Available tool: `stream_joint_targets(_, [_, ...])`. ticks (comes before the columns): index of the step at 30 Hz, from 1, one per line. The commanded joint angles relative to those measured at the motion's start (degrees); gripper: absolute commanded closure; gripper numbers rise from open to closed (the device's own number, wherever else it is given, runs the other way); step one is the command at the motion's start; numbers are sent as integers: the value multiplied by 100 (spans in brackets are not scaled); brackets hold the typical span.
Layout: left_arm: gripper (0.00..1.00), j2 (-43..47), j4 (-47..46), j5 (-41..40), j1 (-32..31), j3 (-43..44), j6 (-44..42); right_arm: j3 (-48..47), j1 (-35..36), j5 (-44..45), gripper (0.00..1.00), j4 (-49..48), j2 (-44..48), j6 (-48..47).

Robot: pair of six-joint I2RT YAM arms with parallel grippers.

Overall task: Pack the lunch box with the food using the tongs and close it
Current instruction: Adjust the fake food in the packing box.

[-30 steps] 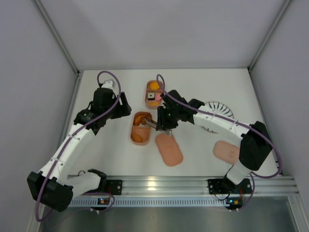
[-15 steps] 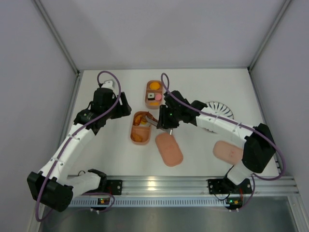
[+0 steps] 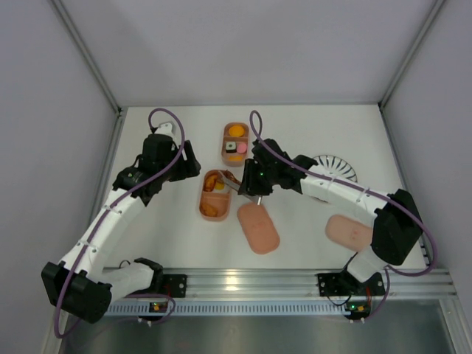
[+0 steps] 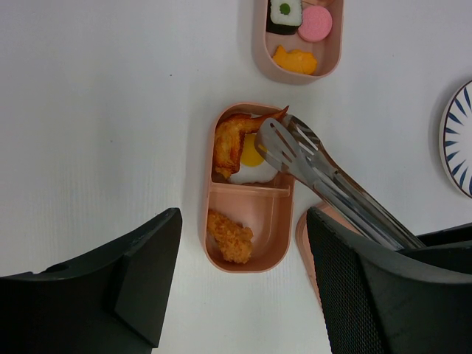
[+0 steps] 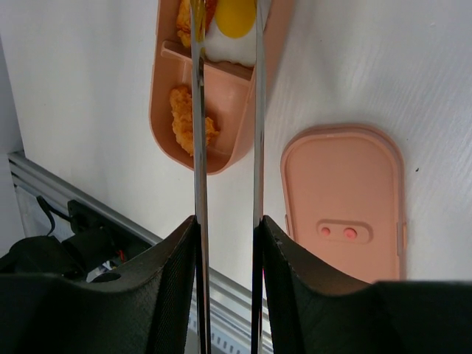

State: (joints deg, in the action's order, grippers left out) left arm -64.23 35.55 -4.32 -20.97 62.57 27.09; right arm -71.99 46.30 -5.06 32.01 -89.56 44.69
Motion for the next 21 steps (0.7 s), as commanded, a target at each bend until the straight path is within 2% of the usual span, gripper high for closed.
stream_joint_targets(1, [26, 174, -233, -52, 32, 10, -28, -17, -78, -65, 63, -529, 97, 119])
stream_joint_targets(13, [26, 165, -224, -52, 32, 28, -37, 97, -86, -153, 64, -775, 26, 339])
stream_joint_targets(21, [26, 147, -233, -52, 40, 36, -37, 475, -78, -57, 64, -766, 378, 497])
